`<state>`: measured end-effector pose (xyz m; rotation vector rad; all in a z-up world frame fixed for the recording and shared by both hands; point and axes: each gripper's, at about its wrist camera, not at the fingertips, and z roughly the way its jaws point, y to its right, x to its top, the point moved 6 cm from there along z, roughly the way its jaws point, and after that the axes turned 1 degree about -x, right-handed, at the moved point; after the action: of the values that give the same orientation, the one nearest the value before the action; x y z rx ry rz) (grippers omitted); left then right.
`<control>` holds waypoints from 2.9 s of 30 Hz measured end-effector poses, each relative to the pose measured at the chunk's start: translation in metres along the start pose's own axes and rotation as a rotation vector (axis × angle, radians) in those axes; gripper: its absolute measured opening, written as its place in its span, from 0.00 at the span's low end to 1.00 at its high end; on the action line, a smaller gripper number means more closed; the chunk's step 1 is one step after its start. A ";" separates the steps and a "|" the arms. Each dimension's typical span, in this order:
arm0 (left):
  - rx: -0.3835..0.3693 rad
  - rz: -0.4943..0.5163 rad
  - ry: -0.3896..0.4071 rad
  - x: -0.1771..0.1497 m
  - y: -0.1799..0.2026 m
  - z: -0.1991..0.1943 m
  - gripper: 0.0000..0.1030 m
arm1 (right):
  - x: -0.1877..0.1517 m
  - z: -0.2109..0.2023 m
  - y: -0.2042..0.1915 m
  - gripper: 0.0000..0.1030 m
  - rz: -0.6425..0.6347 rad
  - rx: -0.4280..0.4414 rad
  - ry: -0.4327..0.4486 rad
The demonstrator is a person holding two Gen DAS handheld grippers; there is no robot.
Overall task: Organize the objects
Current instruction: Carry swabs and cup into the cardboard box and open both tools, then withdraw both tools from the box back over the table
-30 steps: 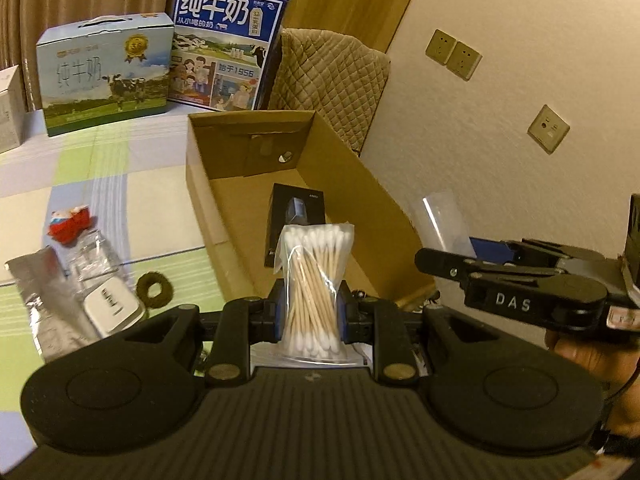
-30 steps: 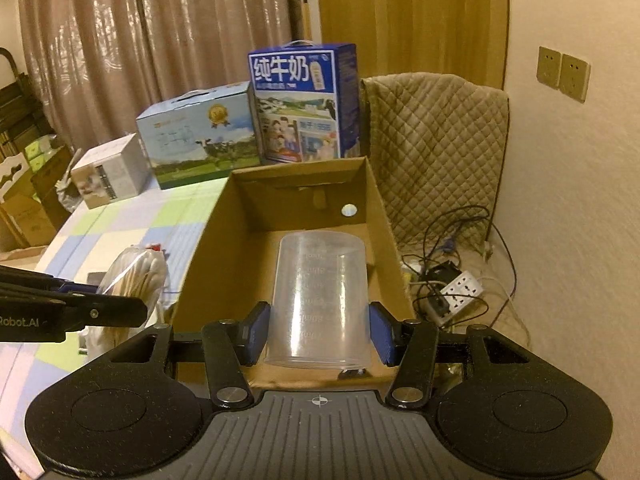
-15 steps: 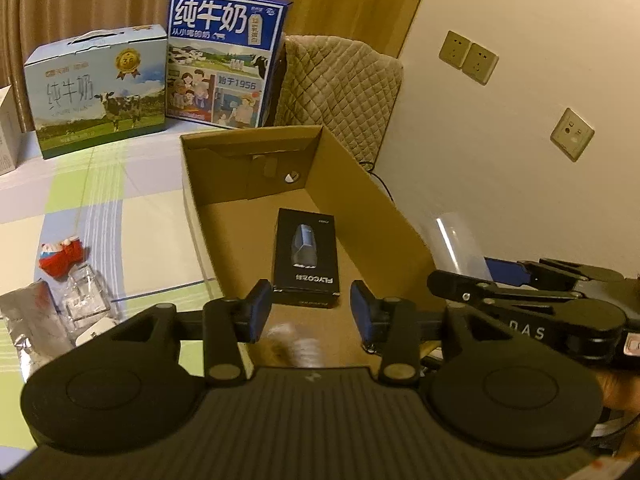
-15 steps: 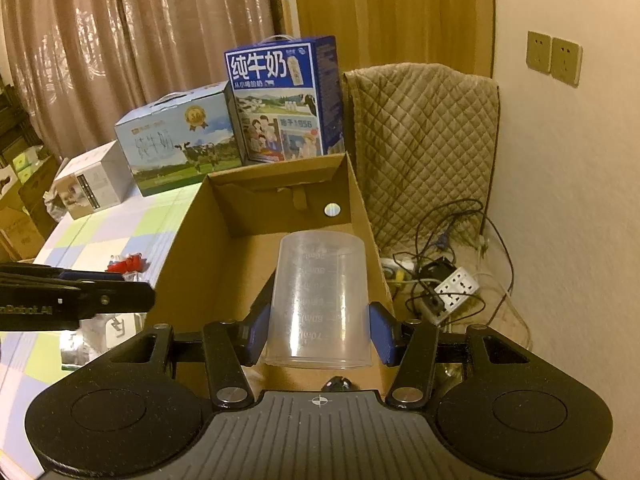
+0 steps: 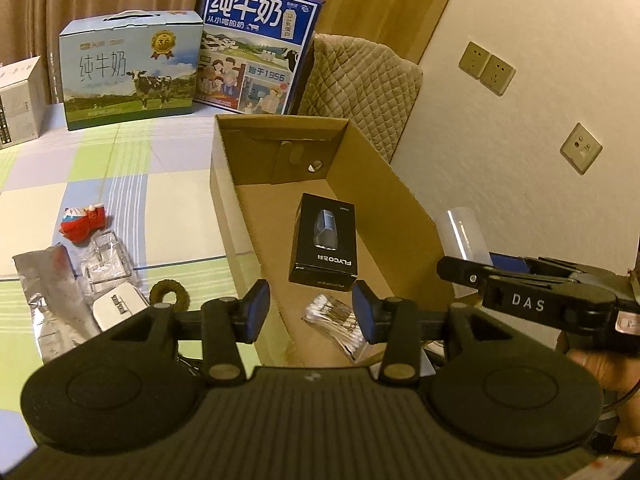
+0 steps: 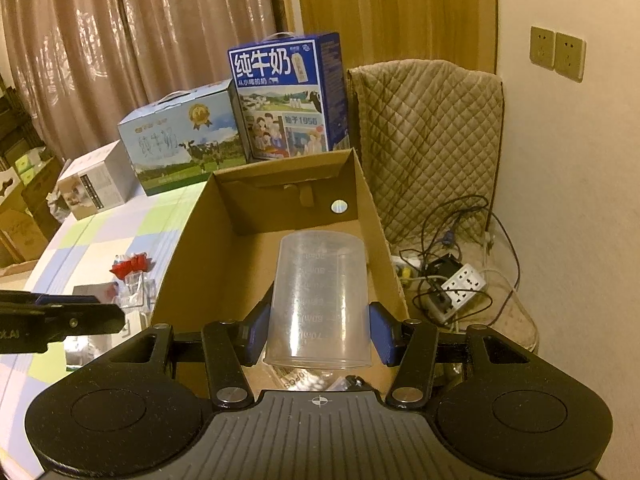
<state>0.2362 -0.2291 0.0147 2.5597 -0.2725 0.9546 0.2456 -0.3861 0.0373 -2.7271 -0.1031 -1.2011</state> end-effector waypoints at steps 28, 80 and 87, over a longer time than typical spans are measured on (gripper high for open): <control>0.107 -0.140 0.041 -0.059 -0.085 -0.078 0.56 | -0.043 -0.061 -0.081 0.74 0.047 0.118 0.053; 0.319 -0.208 0.068 -0.120 -0.208 -0.146 0.93 | -0.123 -0.013 -0.221 0.73 -0.255 0.217 -0.092; 0.315 -0.191 0.043 -0.114 -0.230 -0.127 0.93 | -0.124 0.037 -0.235 0.58 -0.346 0.193 -0.130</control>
<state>0.1487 0.0375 -0.0407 2.7770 0.1459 1.0473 0.1592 -0.1485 -0.0509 -2.6825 -0.6942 -1.0212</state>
